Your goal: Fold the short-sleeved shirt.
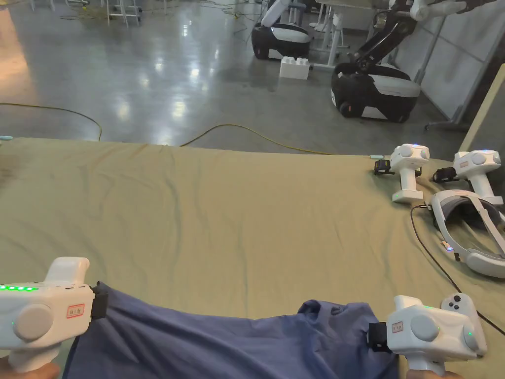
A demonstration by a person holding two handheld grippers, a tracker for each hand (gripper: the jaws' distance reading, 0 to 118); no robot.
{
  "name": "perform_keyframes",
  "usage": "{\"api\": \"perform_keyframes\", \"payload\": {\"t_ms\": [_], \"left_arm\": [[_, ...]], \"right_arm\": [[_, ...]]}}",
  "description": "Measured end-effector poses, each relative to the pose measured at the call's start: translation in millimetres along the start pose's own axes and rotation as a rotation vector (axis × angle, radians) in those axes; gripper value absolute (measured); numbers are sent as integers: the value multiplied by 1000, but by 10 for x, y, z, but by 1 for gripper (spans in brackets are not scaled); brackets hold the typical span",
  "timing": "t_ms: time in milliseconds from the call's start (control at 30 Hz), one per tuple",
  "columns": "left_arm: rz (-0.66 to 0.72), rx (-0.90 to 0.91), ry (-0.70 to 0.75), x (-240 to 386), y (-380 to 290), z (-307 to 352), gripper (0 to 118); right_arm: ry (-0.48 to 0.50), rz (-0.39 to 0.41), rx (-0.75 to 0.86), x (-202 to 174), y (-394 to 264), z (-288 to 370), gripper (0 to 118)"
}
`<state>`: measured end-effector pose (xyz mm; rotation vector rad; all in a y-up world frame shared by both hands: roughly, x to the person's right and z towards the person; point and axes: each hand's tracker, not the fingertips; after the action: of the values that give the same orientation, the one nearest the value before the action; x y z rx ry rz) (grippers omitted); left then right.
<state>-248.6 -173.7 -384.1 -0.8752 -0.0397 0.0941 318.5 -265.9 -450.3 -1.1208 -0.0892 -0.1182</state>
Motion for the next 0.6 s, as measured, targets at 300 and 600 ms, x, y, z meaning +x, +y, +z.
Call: {"api": "perform_keyframes", "payload": {"t_ms": [300,600], "left_arm": [[15,3,8,-76,-110,66,6],[50,140,7,-203,2,730,6]], "right_arm": [[1,30,122,-70,-94,242,3],[33,101,454,-76,-221,1535,3]]}}
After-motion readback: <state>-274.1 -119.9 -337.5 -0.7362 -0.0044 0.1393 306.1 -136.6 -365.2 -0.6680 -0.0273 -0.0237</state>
